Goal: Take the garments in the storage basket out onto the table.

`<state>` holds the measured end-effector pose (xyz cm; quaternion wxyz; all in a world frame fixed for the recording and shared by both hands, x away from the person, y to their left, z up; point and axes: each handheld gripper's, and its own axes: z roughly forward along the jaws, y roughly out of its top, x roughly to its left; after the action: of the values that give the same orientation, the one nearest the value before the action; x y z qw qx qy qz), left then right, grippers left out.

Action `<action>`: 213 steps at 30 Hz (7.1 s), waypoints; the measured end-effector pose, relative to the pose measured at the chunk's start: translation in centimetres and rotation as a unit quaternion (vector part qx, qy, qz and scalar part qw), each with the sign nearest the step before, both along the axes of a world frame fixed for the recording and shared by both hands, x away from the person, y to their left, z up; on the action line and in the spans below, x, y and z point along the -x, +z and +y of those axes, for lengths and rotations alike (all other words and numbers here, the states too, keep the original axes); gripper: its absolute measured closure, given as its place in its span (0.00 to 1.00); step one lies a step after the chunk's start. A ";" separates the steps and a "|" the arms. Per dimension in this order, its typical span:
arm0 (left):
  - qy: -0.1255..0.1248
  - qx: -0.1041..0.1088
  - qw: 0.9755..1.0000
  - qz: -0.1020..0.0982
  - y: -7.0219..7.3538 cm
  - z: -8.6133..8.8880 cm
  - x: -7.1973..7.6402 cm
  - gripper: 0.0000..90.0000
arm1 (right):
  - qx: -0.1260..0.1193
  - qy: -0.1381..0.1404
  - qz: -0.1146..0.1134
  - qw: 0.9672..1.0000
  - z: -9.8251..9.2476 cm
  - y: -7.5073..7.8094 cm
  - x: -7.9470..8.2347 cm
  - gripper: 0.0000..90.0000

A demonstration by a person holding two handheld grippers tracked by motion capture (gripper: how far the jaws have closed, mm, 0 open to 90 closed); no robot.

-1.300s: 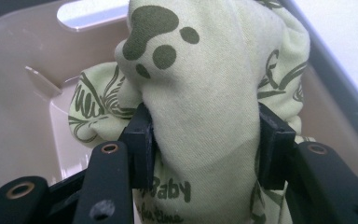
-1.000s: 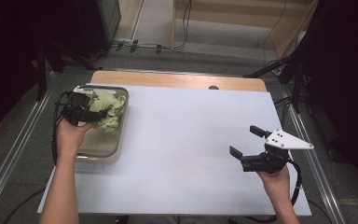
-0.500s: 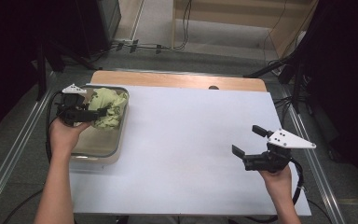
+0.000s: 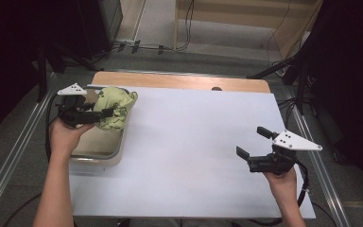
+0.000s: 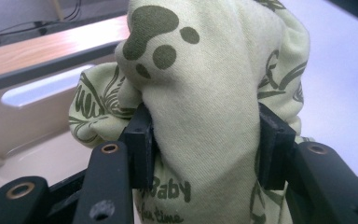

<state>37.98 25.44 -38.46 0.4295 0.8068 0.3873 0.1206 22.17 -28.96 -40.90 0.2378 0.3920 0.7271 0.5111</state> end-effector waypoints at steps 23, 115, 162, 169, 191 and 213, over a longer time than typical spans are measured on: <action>-0.097 0.008 0.995 -0.036 1.1 -3.2 0.5 0.57 | -0.002 0.001 -0.002 1.000 0.0 0.1 0.0 0.00; -0.263 -0.223 0.938 -0.024 -3.5 -27.1 -0.1 0.55 | -0.043 0.017 -0.019 0.999 -1.8 1.3 0.4 0.00; -0.199 -0.166 0.965 0.035 -4.1 -25.9 -0.4 0.00 | -0.043 0.017 -0.019 0.999 -1.9 1.3 0.5 0.00; -0.183 -0.150 0.971 0.018 -3.3 -24.5 0.0 0.00 | -0.041 0.016 -0.015 0.999 -1.7 1.2 0.5 0.00; -0.131 -0.078 0.988 -0.032 -1.0 -19.4 2.2 0.00 | -0.035 0.020 -0.010 0.999 -1.4 1.0 0.2 0.00; -0.060 -0.021 0.996 -0.060 -0.3 -14.0 4.3 0.00 | -0.030 0.018 -0.012 0.999 -1.2 0.9 0.2 0.00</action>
<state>33.72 11.44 -38.77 0.4417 0.8288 0.3086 0.1508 22.02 -30.20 -39.99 0.2258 0.3797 0.7155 0.5412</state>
